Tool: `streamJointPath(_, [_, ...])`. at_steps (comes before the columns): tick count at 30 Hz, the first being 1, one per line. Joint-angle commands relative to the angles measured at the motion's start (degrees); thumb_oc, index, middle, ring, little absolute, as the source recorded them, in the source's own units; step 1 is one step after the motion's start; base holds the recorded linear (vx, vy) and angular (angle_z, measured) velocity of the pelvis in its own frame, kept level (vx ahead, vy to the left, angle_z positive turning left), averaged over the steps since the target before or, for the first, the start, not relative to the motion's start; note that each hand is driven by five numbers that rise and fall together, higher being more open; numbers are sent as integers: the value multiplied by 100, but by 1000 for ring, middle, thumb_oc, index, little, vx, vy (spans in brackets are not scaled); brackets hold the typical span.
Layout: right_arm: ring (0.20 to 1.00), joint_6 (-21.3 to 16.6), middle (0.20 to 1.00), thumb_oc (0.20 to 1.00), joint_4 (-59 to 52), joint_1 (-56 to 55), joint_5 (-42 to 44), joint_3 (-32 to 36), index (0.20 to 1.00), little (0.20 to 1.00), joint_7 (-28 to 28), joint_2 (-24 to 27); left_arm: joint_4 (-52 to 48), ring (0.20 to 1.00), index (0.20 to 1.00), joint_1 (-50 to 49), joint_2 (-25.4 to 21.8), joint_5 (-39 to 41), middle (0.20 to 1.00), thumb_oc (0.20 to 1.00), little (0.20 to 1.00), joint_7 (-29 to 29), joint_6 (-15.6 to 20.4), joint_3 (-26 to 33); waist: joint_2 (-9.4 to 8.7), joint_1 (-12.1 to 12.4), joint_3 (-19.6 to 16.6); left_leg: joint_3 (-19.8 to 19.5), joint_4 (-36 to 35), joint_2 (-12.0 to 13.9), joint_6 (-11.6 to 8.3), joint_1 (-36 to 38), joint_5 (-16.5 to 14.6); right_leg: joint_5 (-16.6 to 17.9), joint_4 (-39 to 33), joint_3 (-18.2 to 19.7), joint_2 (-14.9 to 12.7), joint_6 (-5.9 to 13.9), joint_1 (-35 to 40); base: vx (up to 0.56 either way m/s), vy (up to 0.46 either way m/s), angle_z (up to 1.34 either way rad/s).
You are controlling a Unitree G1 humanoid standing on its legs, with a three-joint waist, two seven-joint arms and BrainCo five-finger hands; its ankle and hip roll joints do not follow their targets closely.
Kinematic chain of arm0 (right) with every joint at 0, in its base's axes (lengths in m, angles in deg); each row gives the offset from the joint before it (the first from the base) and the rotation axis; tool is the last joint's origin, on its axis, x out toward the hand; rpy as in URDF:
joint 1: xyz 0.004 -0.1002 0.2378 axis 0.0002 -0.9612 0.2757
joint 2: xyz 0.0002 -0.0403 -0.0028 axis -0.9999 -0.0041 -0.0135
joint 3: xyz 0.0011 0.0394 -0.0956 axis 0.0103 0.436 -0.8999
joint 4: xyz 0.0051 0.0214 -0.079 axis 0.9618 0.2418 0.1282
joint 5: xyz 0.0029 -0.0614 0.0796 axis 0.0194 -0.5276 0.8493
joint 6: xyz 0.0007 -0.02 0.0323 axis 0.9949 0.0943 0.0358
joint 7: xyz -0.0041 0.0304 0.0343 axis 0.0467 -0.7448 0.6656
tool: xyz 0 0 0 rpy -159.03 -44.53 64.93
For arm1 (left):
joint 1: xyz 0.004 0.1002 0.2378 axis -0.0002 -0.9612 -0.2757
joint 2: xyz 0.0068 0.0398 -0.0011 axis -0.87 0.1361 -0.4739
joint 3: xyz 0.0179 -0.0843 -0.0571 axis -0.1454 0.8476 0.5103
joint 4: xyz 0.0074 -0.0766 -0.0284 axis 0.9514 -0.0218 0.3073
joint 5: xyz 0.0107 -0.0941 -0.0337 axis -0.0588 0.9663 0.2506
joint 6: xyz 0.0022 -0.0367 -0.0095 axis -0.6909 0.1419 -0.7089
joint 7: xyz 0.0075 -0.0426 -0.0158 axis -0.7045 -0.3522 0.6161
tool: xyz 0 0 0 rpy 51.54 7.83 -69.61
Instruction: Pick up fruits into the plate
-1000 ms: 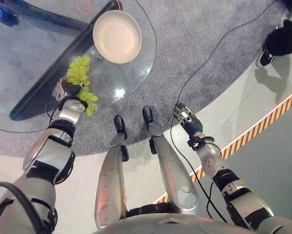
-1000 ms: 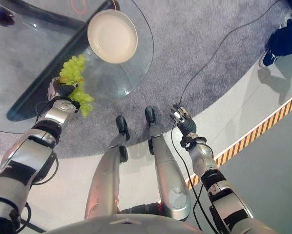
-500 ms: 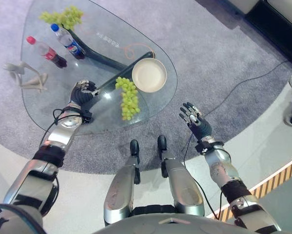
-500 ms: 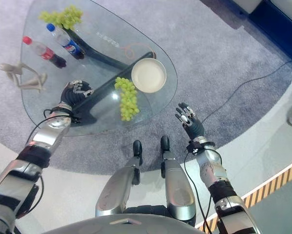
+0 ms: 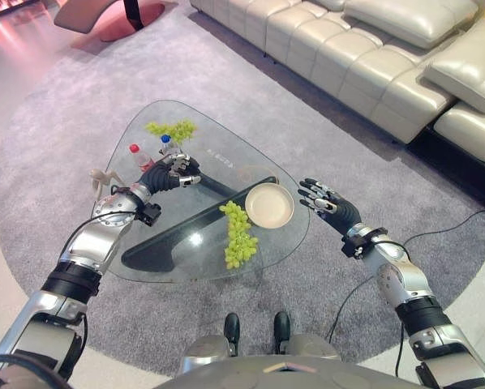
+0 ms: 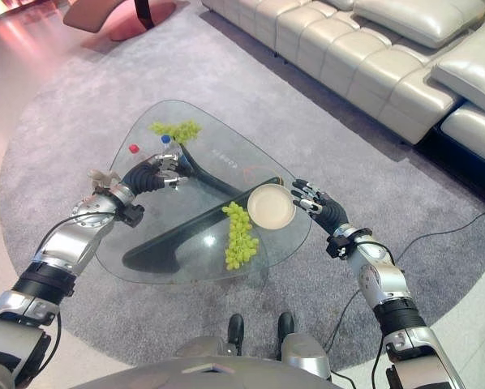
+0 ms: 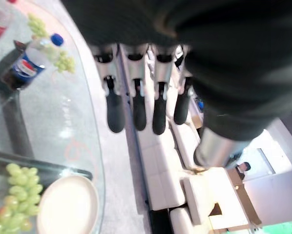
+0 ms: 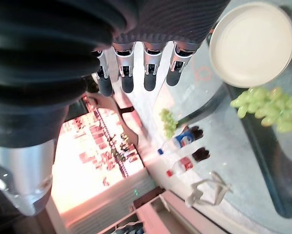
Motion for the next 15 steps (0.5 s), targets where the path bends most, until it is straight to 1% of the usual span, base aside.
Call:
streamJointPath(1, [1000, 66, 1000, 1000, -206, -406, -101, 203, 1000, 1000, -170, -115, 112, 1000, 1000, -198, -132, -941, 1000, 1000, 1000, 279, 459, 267, -195, 29, -630, 91, 437, -146, 122, 10, -1019, -717, 606, 16, -363, 361, -62, 88, -12, 2])
streamJointPath(3, [1000, 89, 1000, 1000, -191, -438, -106, 204, 1000, 1000, -175, -120, 119, 1000, 1000, -229, -171, -1058, 1000, 1000, 1000, 335, 517, 265, -190, 22, -628, 109, 431, -138, 120, 29, -1020, -711, 593, 12, -368, 361, -44, 52, -1, 2])
streamJointPath(4, [1000, 190, 1000, 1000, -169, -523, -89, 200, 1000, 1000, -181, -126, 123, 1000, 1000, -301, -249, -1406, 1000, 1000, 1000, 448, 659, 284, -182, 7, -622, 137, 422, -126, 117, 49, -1018, -701, 570, 5, -374, 361, -22, 56, 9, 1])
streamJointPath(6, [1000, 277, 1000, 1000, -147, -643, -103, 191, 1000, 1000, -179, -135, 86, 1000, 1000, -372, -359, -1952, 1000, 1000, 1000, 672, 783, 270, -164, -26, -582, 182, 426, -118, 116, 50, -1010, -684, 551, 13, -373, 360, -21, 30, 7, -1])
streamJointPath(9, [1000, 318, 1000, 1000, -33, -667, 4, 141, 1000, 1000, -223, -24, 124, 1000, 1000, -248, -633, -2388, 1000, 1000, 1000, 966, 782, 178, -122, -71, -413, 257, 537, -96, 102, -109, -994, -674, 619, -9, -390, 343, -173, -55, 26, -4])
streamJointPath(11, [1000, 281, 1000, 1000, 68, -654, 32, 100, 1000, 1000, -232, 25, 201, 1000, 1000, -145, -714, -2637, 1000, 1000, 1000, 1108, 830, 92, -99, -80, -333, 269, 571, -99, 95, -176, -978, -657, 635, -27, -398, 343, -235, -52, 26, -6])
streamJointPath(13, [1000, 296, 1000, 1000, 190, -611, 162, 1, 1000, 1000, -194, 141, 311, 1000, 1000, 141, -826, -2988, 1000, 1000, 1000, 1306, 807, -121, -54, -130, -132, 288, 666, -109, 94, -352, -955, -638, 698, -39, -403, 332, -410, -79, 50, -2])
streamJointPath(15, [1000, 293, 1000, 1000, 229, -579, 203, -27, 1000, 1000, -180, 172, 382, 1000, 1000, 282, -849, -3240, 1000, 1000, 1000, 1422, 811, -235, -39, -147, -77, 297, 720, -114, 92, -447, -954, -639, 740, -34, -405, 329, -507, -146, 37, -1])
